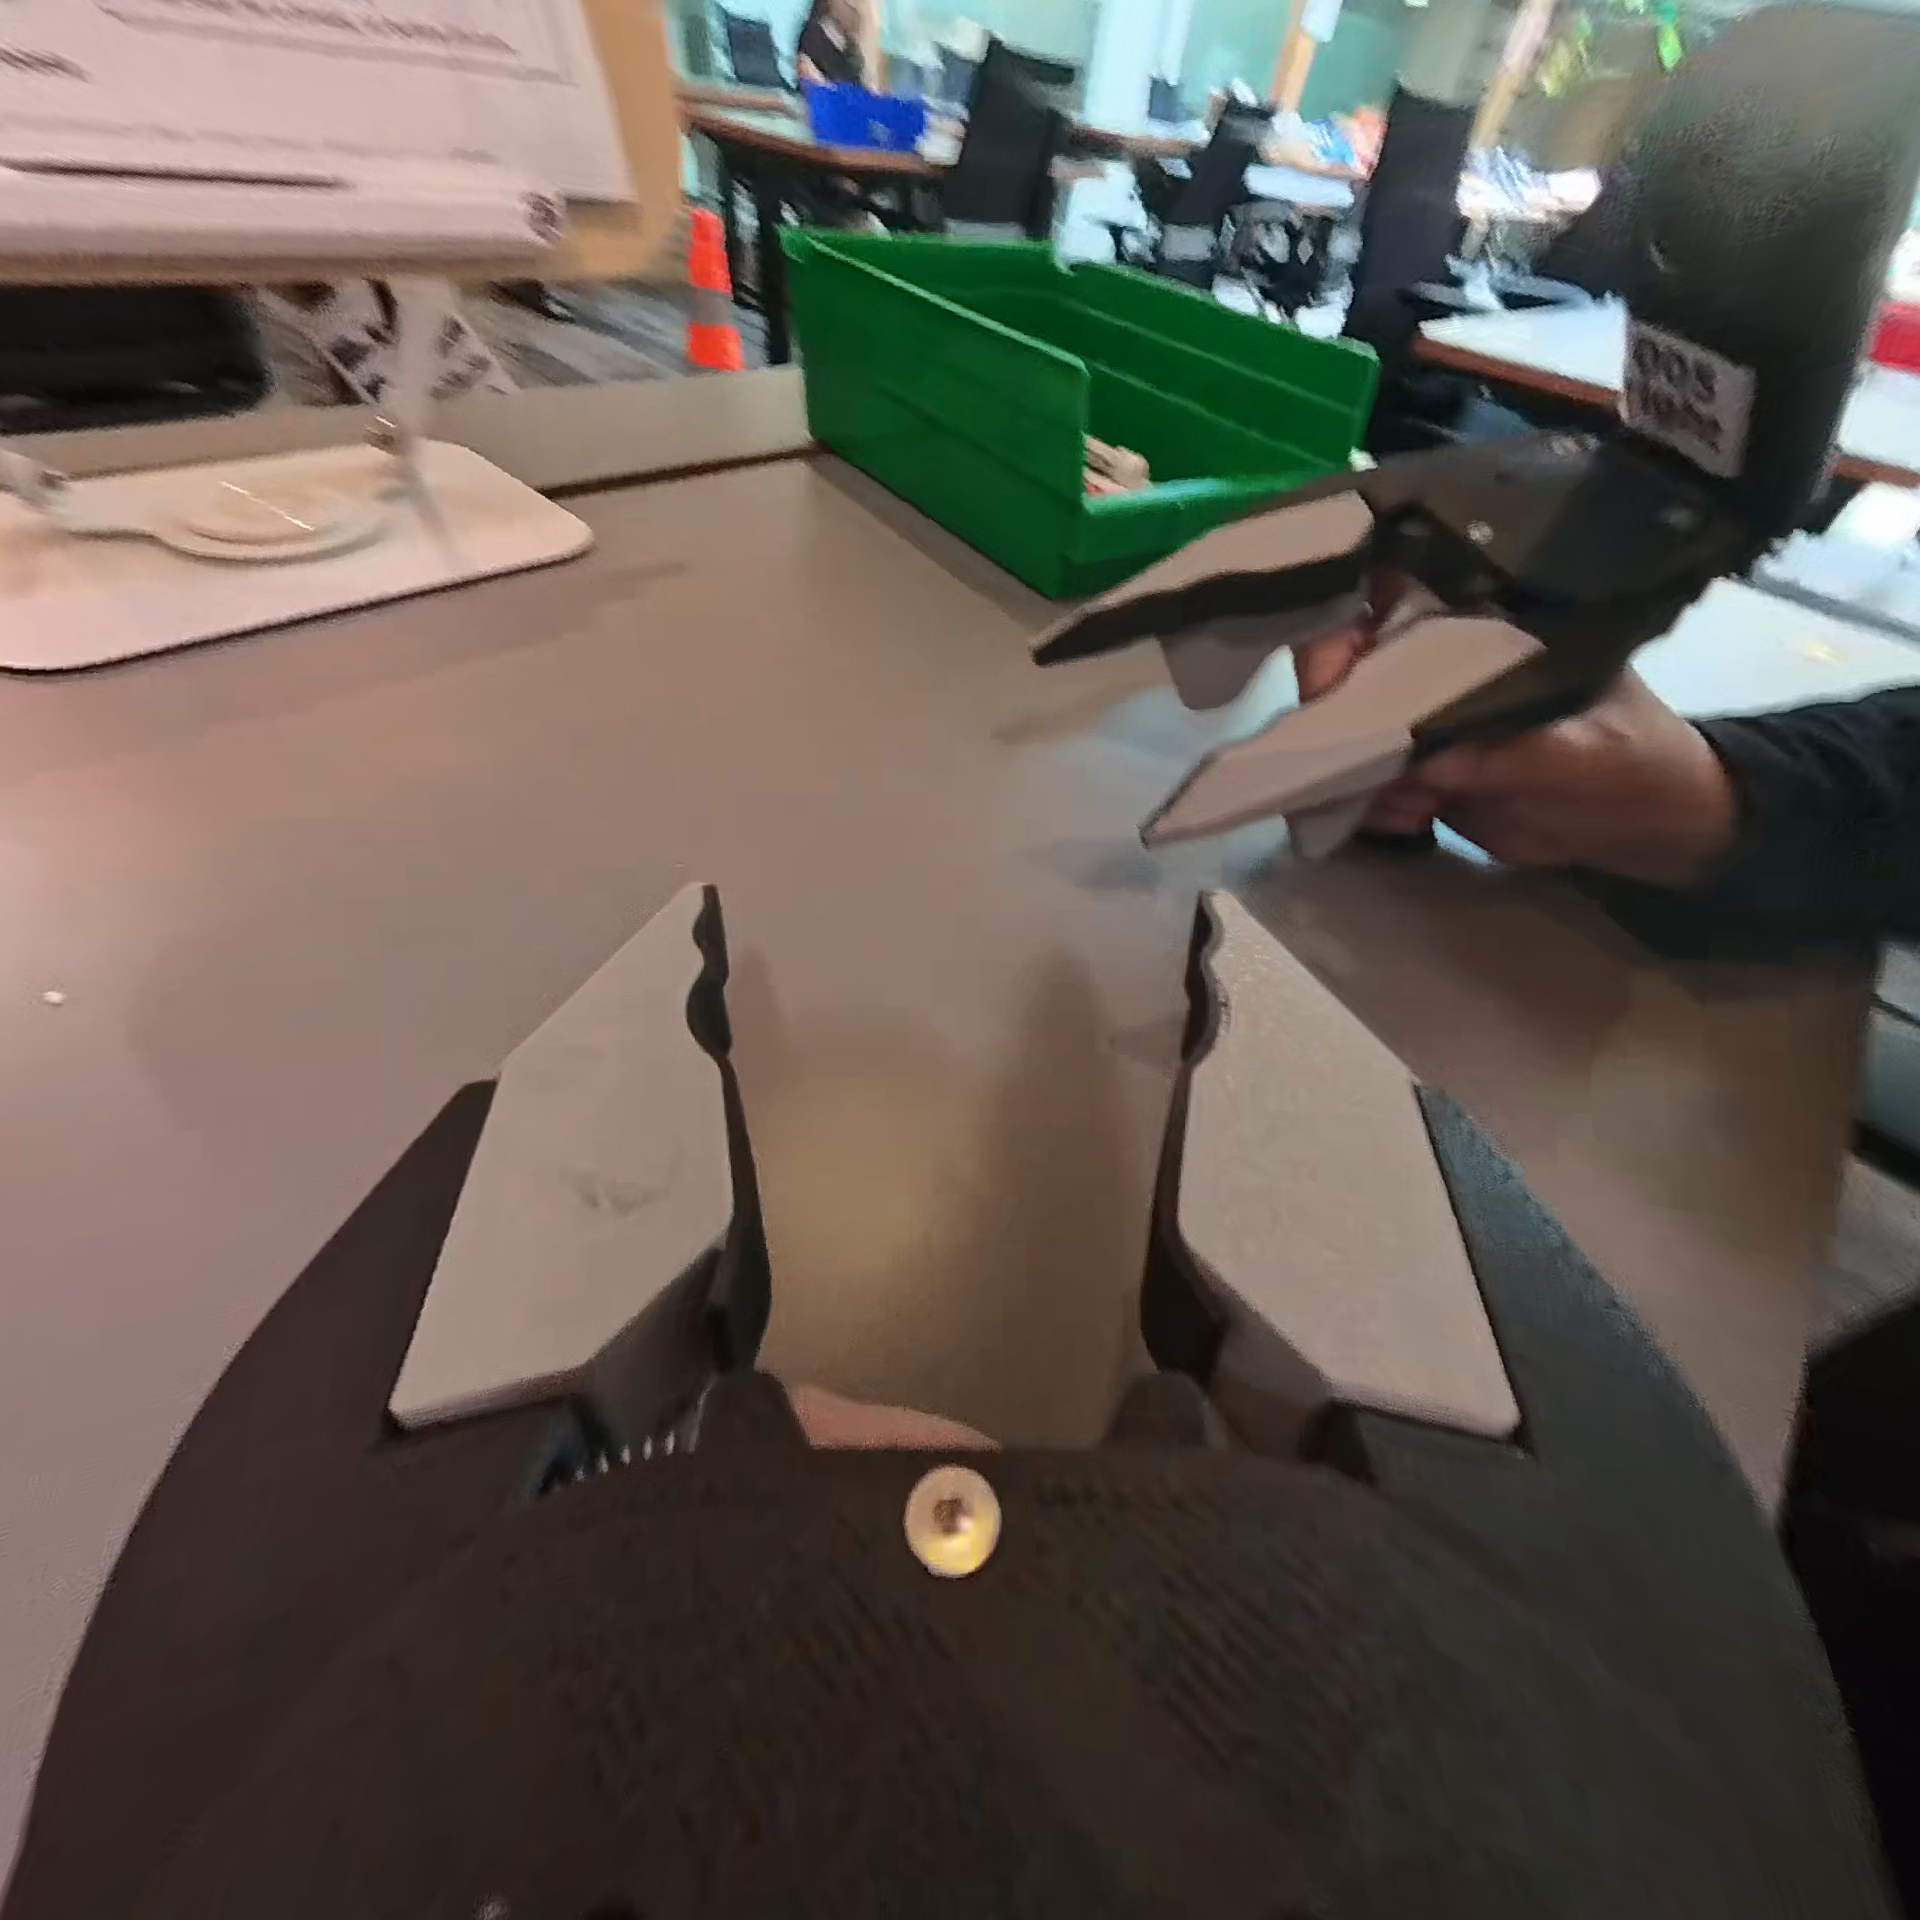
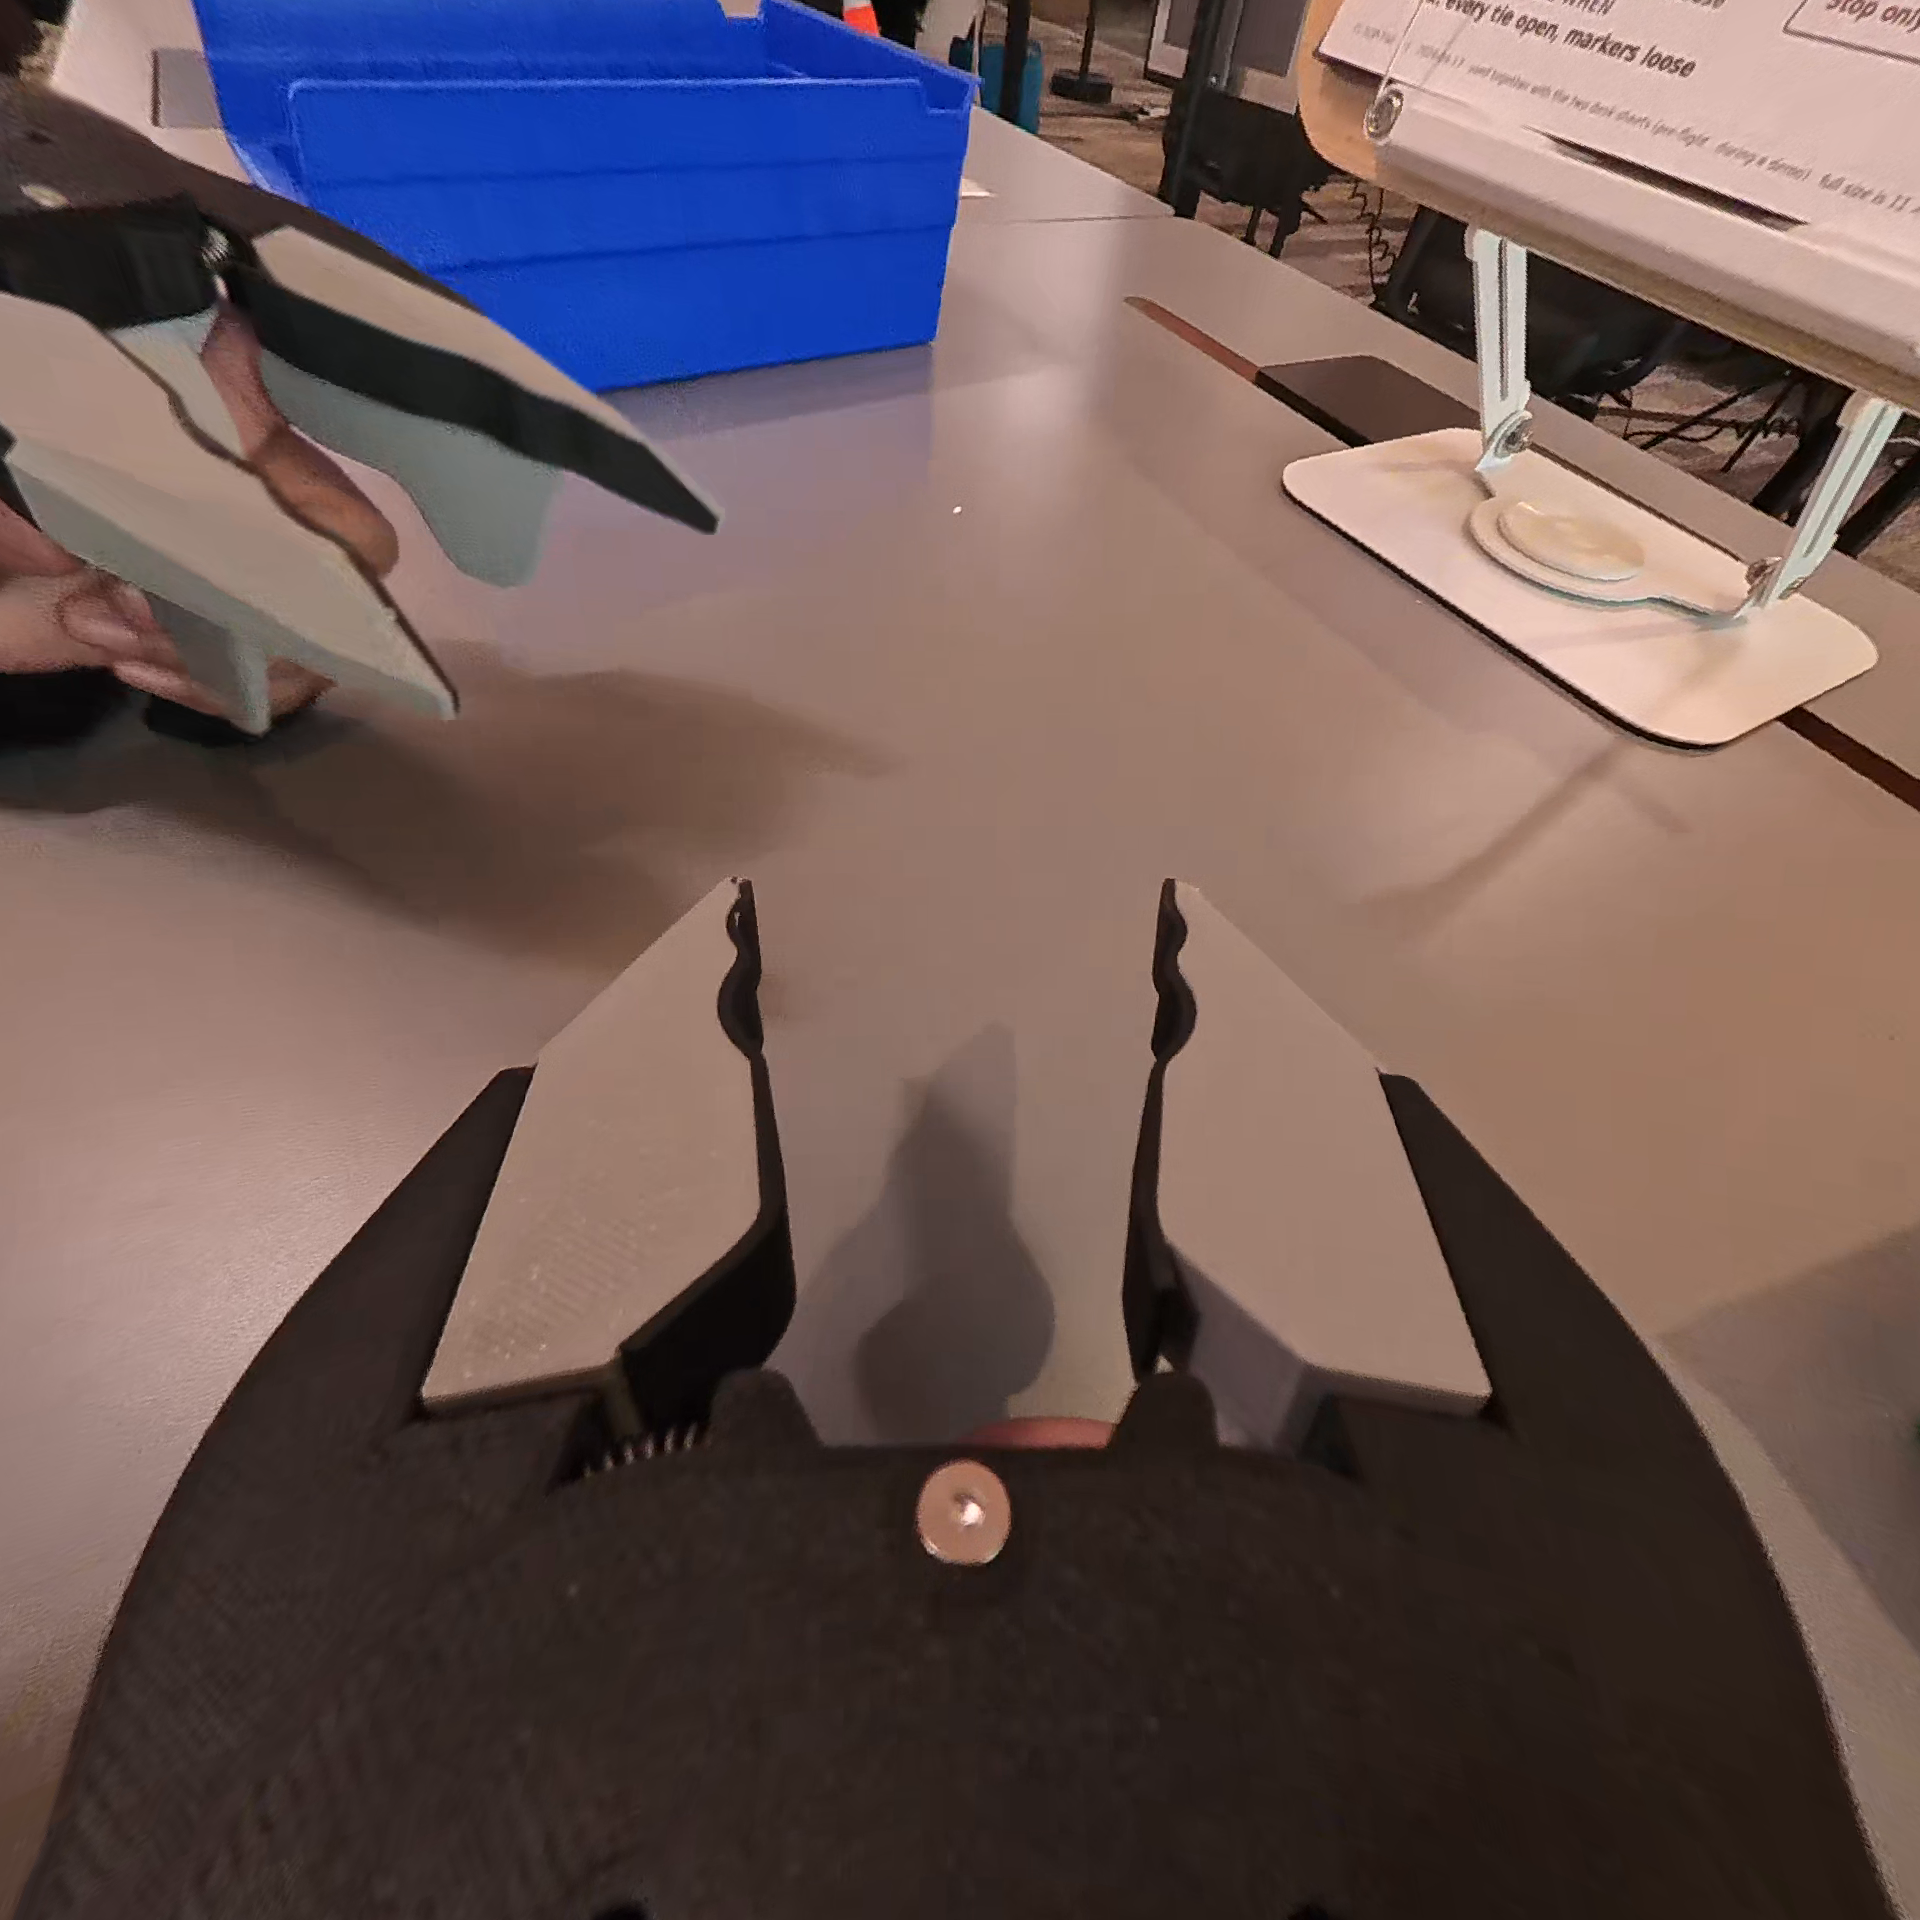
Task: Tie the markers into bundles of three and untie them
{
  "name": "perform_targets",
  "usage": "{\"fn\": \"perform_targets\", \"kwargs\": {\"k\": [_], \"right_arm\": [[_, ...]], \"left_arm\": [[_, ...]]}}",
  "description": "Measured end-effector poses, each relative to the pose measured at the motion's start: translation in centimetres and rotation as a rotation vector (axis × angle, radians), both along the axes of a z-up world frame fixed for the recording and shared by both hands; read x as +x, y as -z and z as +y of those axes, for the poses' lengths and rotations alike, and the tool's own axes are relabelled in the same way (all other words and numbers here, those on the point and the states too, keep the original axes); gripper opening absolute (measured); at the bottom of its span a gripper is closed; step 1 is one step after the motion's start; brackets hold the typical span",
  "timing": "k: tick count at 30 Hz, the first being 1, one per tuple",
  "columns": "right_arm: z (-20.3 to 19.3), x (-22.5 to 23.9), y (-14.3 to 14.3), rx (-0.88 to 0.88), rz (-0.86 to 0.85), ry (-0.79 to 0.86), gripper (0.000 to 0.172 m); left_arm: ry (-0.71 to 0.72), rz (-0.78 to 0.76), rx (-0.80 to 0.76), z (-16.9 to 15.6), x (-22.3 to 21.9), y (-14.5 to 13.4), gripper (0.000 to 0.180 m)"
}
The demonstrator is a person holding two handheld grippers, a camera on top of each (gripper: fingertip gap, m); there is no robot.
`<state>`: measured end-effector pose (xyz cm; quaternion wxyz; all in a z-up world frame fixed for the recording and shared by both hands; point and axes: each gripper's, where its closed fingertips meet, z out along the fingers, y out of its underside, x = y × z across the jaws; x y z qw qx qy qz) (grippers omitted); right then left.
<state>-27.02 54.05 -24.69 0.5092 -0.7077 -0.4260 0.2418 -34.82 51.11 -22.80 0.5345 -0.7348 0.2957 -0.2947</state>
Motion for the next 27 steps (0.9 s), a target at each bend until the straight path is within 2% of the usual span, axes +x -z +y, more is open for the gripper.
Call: {"fn": "perform_targets", "kwargs": {"k": [2, 4, 8, 10, 12, 16, 19, 23, 24, 27], "right_arm": [[-0.2, 0.1, 0.0, 0.017, -0.012, 0.004, 0.074], [-0.4, 0.1, 0.0, 0.035, -0.02, 0.006, 0.073], [-0.5, 0.0, 0.2, 0.036, -0.038, 0.003, 0.072], [-0.4, 0.0, 0.4, 0.028, -0.046, 0.004, 0.071], [-0.5, -0.1, 0.5, 0.023, -0.054, -0.004, 0.068], [-0.5, 0.0, 0.3, 0.052, -0.059, 0.016, 0.068], [-0.6, 0.2, 0.2, 0.084, -0.071, 0.024, 0.067], [-0.6, 0.0, 0.6, 0.088, -0.102, 0.019, 0.066], [-0.7, 0.0, 0.7, 0.084, -0.107, 0.015, 0.065], [-0.6, -0.1, 0.7, 0.069, -0.097, 0.008, 0.063]], "left_arm": [[0.024, 0.104, 0.001, -0.9, -1.2, 0.2, 0.079], [-0.032, 0.253, 0.085, -0.8, -4.8, -2.0, 0.073], [-0.199, 0.594, 0.196, 0.4, -16.5, -8.1, 0.058], [-0.225, 0.722, 0.112, 1.4, -22.6, -8.4, 0.044], [-0.247, 0.786, -0.077, 2.9, -28.3, -6.3, 0.045], [-0.291, 0.857, -0.439, 5.3, -36.6, 0.8, 0.036], [-0.265, 0.877, -0.562, 6.1, -38.5, 4.1, 0.034], [-0.249, 1.007, -0.645, 6.9, -40.6, 6.5, 0.039], [-0.238, 1.022, -0.676, 7.0, -40.8, 7.1, 0.033], [-0.204, 0.942, -0.713, 7.7, -39.9, 7.3, 0.022]]}}
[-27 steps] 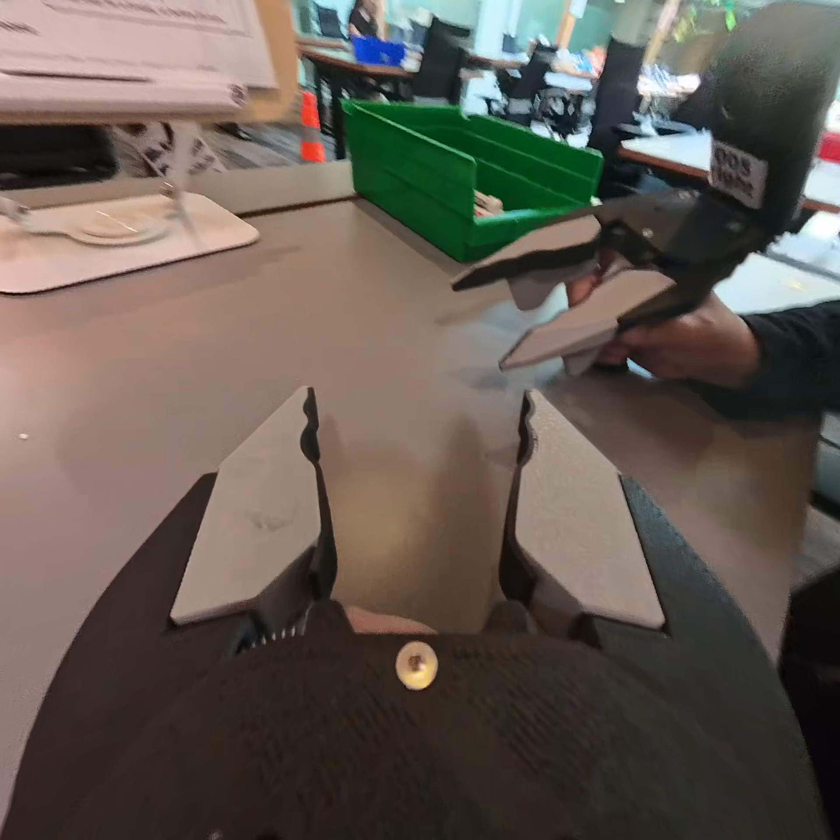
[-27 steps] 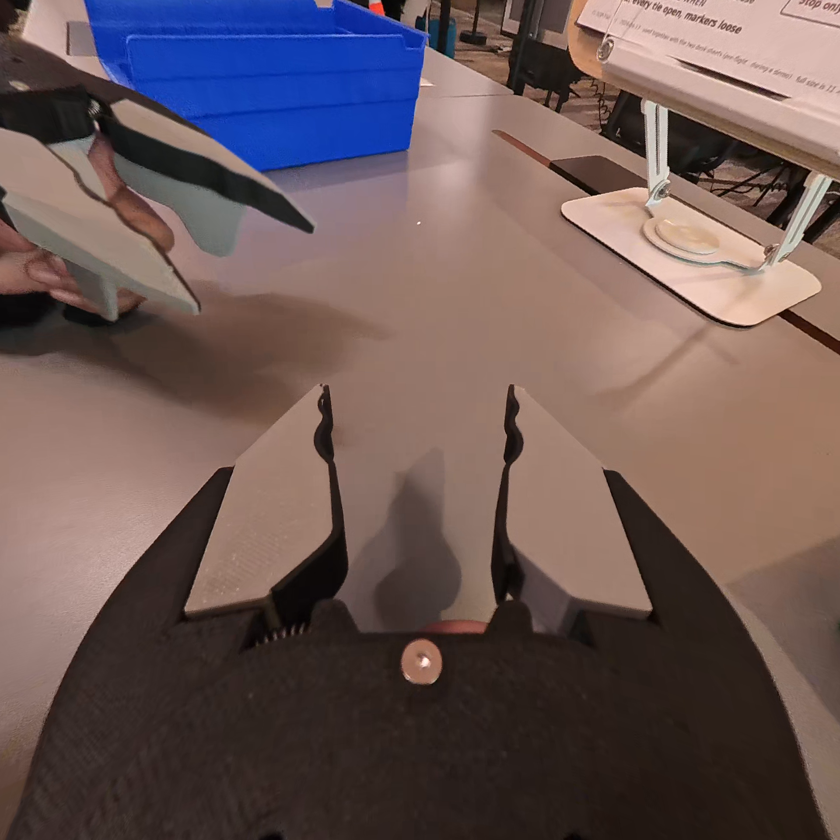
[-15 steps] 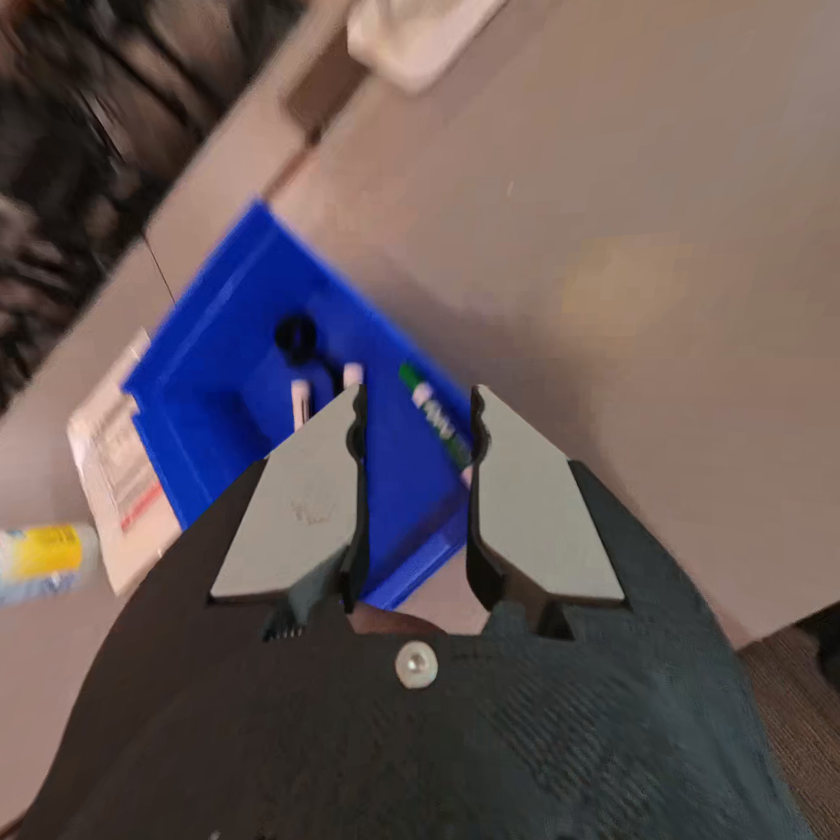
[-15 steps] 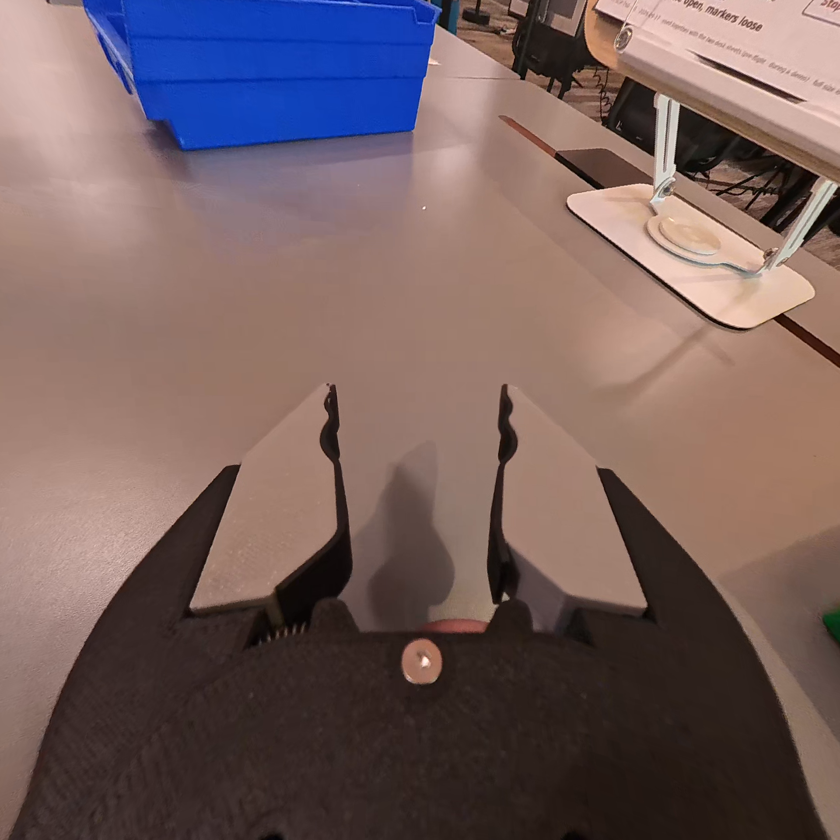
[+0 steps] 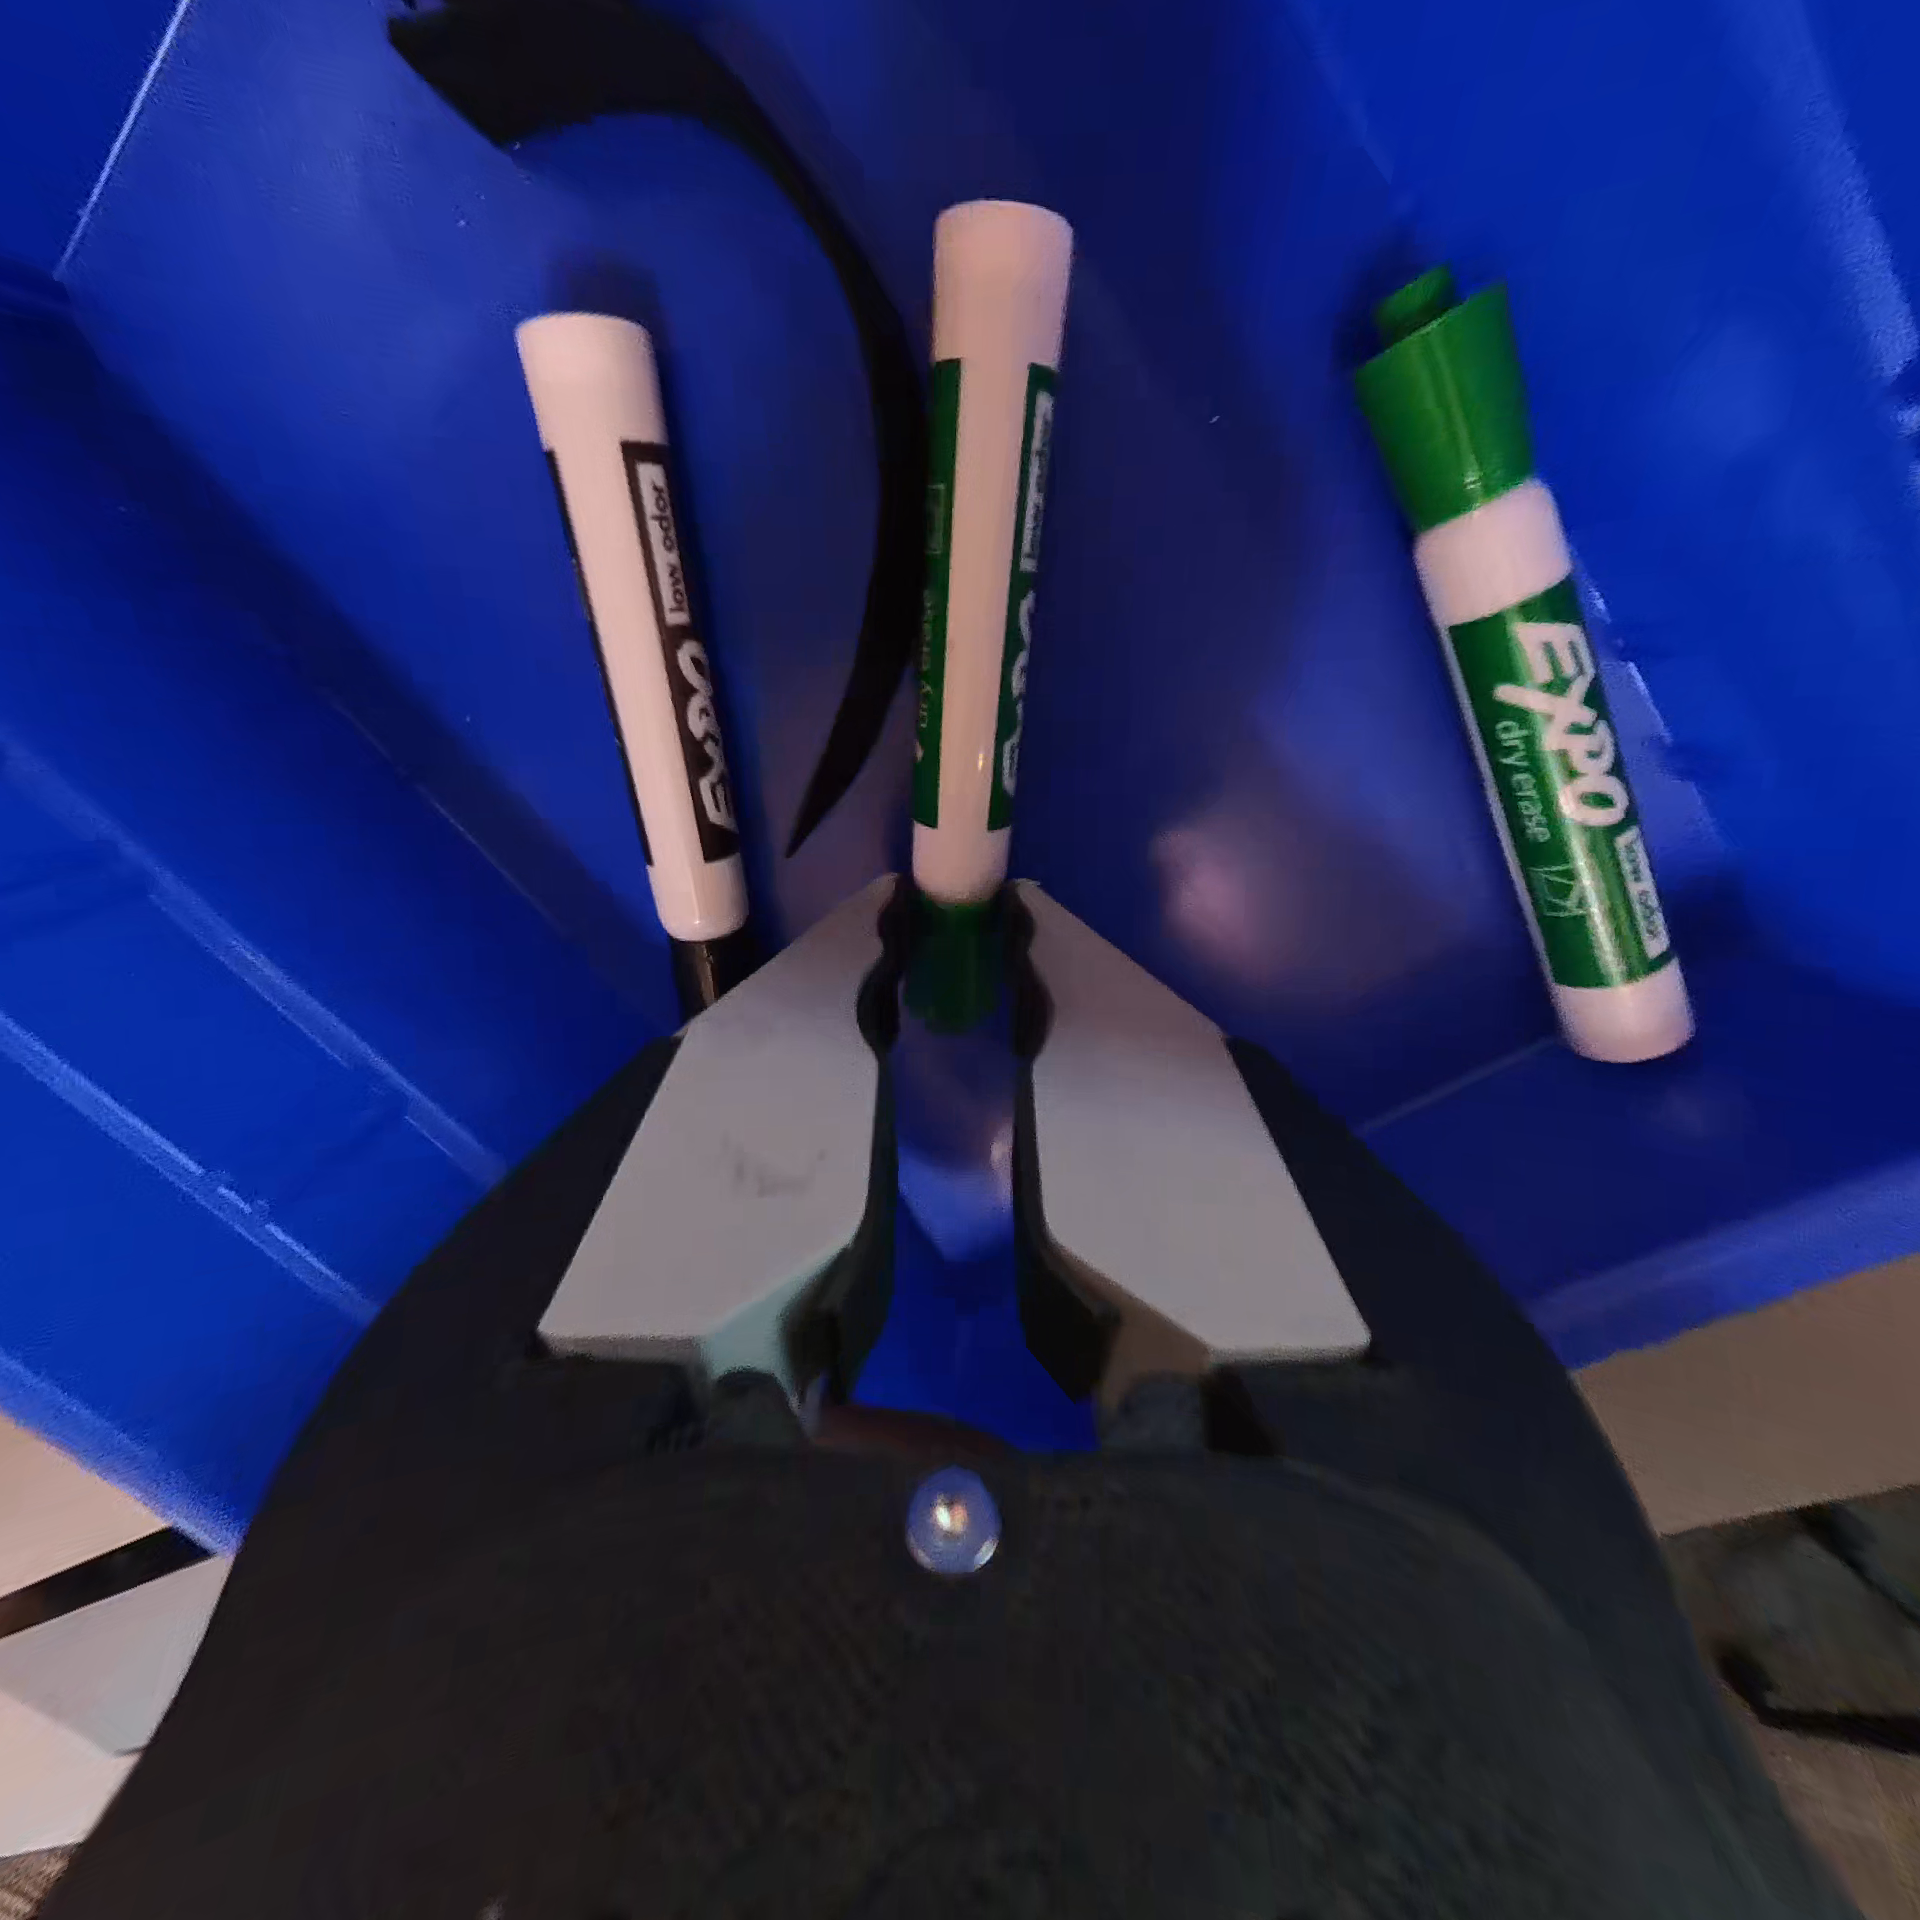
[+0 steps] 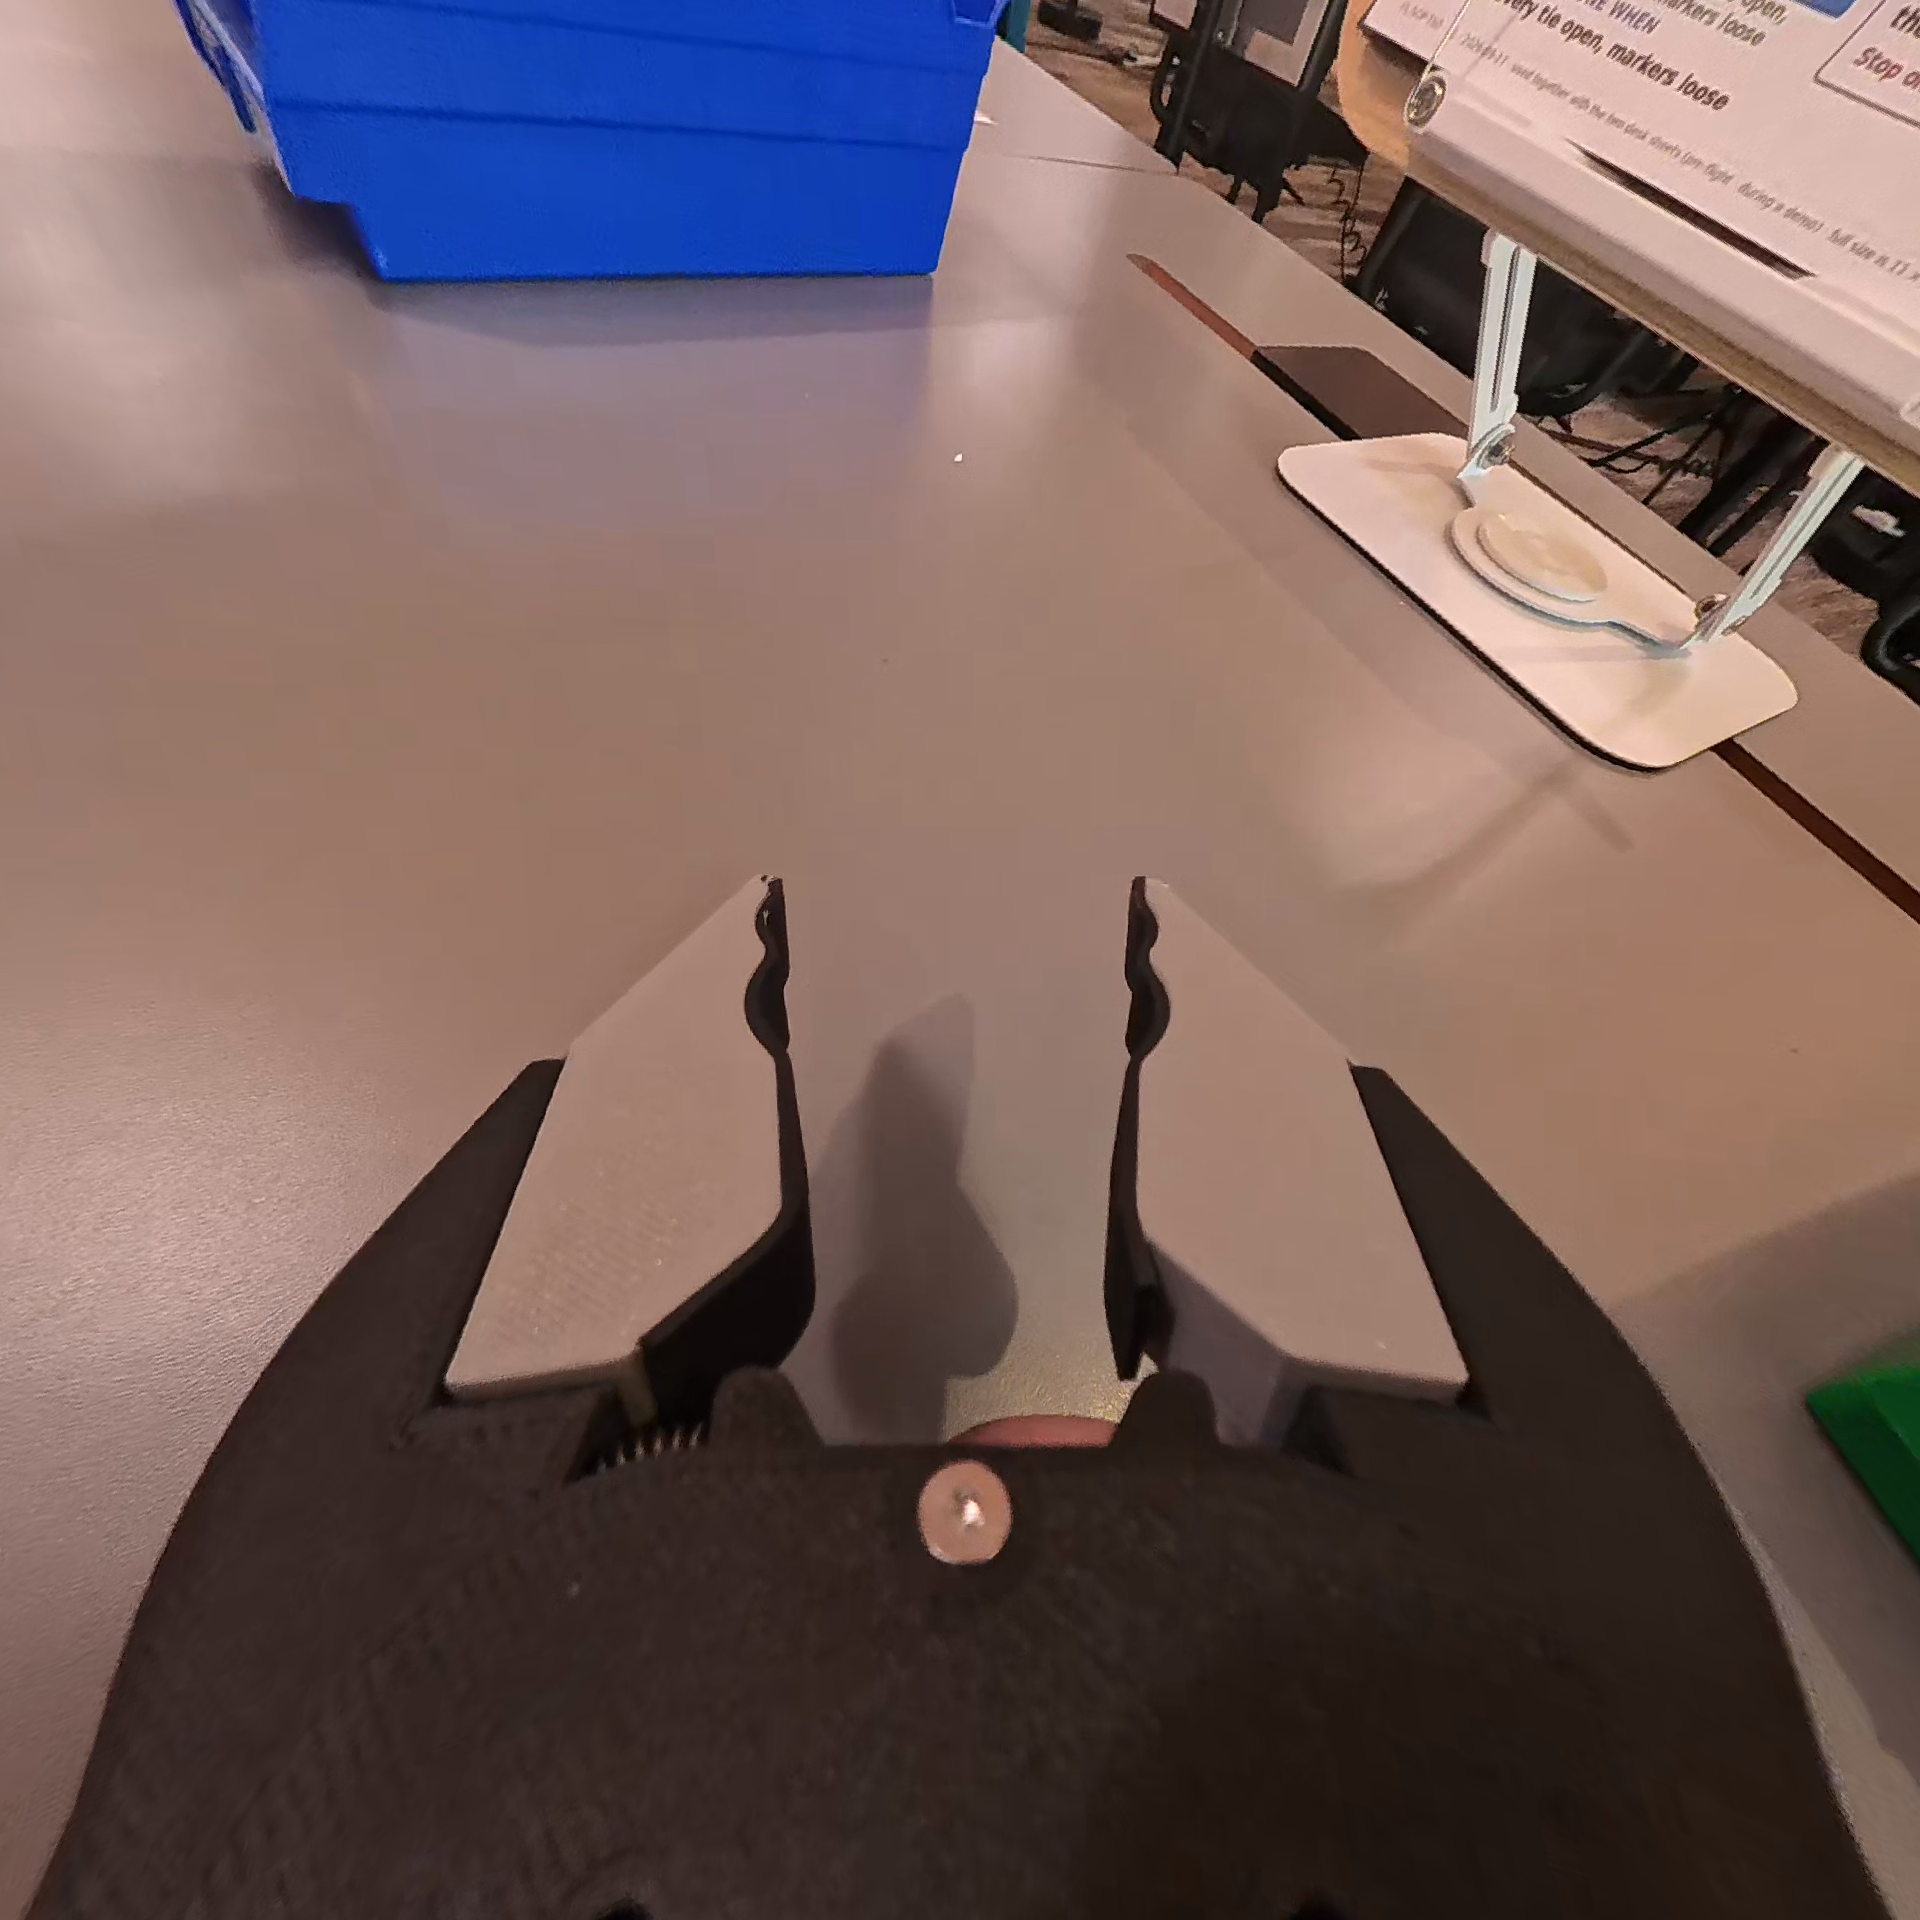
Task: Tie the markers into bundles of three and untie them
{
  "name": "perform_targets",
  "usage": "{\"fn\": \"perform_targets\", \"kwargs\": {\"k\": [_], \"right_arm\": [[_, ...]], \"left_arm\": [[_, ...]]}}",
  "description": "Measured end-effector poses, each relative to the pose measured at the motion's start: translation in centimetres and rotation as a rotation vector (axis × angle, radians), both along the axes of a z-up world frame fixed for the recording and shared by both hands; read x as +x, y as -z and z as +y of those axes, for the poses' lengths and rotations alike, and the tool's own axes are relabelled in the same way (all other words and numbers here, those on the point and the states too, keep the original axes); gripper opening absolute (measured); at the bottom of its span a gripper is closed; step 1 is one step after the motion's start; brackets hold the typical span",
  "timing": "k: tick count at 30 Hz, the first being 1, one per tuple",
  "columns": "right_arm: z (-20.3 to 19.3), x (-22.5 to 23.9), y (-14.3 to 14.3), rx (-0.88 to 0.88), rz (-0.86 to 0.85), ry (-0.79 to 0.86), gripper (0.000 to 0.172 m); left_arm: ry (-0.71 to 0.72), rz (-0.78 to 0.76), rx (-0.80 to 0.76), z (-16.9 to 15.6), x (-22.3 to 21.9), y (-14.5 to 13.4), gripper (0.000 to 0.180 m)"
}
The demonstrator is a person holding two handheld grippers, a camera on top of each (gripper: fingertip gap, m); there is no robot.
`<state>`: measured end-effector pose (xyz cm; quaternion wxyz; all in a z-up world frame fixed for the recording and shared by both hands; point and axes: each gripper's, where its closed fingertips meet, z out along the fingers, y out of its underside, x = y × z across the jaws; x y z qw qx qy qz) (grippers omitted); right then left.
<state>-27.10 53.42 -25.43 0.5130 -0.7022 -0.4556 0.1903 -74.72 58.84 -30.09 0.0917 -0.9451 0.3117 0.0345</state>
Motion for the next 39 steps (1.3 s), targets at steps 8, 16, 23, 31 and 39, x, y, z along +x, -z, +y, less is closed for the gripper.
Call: {"fn": "perform_targets", "kwargs": {"k": [8, 16, 23, 31, 39], "right_arm": [[0.1, 0.3, -0.7, -0.08, 0.096, -0.026, 0.061], [-1.2, -1.3, -2.3, -0.061, 0.124, -0.154, 0.058], [-3.3, -6.3, -5.3, -0.068, 0.234, -0.306, 0.055], [-3.7, -9.9, -4.1, -0.086, 0.201, -0.341, 0.056], [-2.6, -8.4, -2.8, -0.112, 0.235, -0.356, 0.015]], "left_arm": [[0.095, 0.279, 0.068, -0.1, -1.8, -4.1, 0.014], [0.413, 0.505, 0.108, -2.7, 6.2, -16.5, 0.014], [0.813, 0.474, -0.059, -5.9, 21.3, -16.7, 0.014], [1.142, 0.527, -0.162, -8.0, 34.3, -12.0, 0.014], [1.176, 0.486, -0.126, -7.8, 38.2, -11.5, 0.014]]}}
